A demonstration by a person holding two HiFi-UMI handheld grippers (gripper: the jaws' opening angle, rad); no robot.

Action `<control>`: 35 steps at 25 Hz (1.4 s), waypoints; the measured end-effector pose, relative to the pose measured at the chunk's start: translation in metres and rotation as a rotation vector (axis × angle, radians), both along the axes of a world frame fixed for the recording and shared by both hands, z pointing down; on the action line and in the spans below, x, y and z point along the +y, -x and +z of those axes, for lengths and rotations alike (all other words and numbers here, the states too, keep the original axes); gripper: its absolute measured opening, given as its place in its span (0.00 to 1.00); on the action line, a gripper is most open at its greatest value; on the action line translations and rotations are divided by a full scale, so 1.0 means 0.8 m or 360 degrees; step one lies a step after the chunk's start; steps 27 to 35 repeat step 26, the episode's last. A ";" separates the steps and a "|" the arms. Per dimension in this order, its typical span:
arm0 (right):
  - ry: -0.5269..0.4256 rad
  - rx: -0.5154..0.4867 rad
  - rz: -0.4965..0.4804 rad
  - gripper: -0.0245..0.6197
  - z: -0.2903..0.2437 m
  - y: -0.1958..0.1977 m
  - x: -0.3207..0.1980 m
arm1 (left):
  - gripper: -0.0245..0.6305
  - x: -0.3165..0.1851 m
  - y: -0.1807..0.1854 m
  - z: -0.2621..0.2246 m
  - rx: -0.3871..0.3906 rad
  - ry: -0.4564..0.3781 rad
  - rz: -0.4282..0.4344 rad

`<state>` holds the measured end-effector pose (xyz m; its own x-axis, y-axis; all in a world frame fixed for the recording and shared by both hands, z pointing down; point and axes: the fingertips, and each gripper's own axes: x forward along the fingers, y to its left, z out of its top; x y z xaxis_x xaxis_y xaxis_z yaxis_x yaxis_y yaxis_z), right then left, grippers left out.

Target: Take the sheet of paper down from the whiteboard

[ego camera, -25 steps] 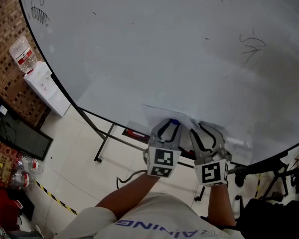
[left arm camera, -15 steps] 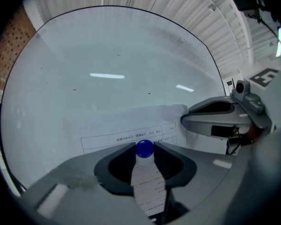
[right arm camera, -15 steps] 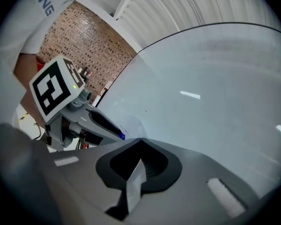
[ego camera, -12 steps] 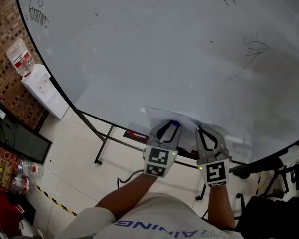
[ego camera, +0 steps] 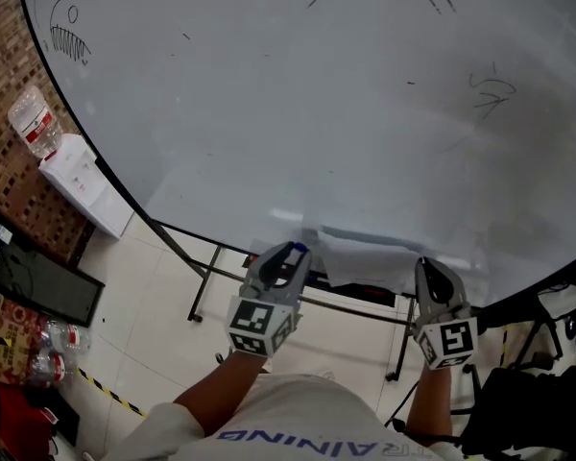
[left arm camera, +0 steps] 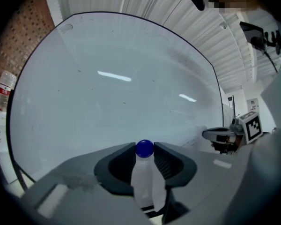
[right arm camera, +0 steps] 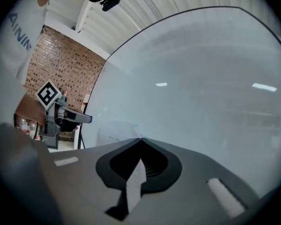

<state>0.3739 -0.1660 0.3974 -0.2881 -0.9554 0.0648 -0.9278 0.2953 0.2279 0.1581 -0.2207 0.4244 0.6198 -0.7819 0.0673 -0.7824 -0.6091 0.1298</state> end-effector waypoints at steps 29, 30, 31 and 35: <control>-0.0043 -0.0131 0.0289 0.05 -0.012 -0.023 0.049 | 0.23 -0.017 0.094 0.003 0.0029 0.0013 -0.0023; -0.0043 -0.0131 0.0289 0.05 -0.012 -0.023 0.049 | 0.23 -0.017 0.094 0.003 0.0029 0.0013 -0.0023; -0.0043 -0.0131 0.0289 0.05 -0.012 -0.023 0.049 | 0.23 -0.017 0.094 0.003 0.0029 0.0013 -0.0023; -0.0043 -0.0131 0.0289 0.05 -0.012 -0.023 0.049 | 0.23 -0.017 0.094 0.003 0.0029 0.0013 -0.0023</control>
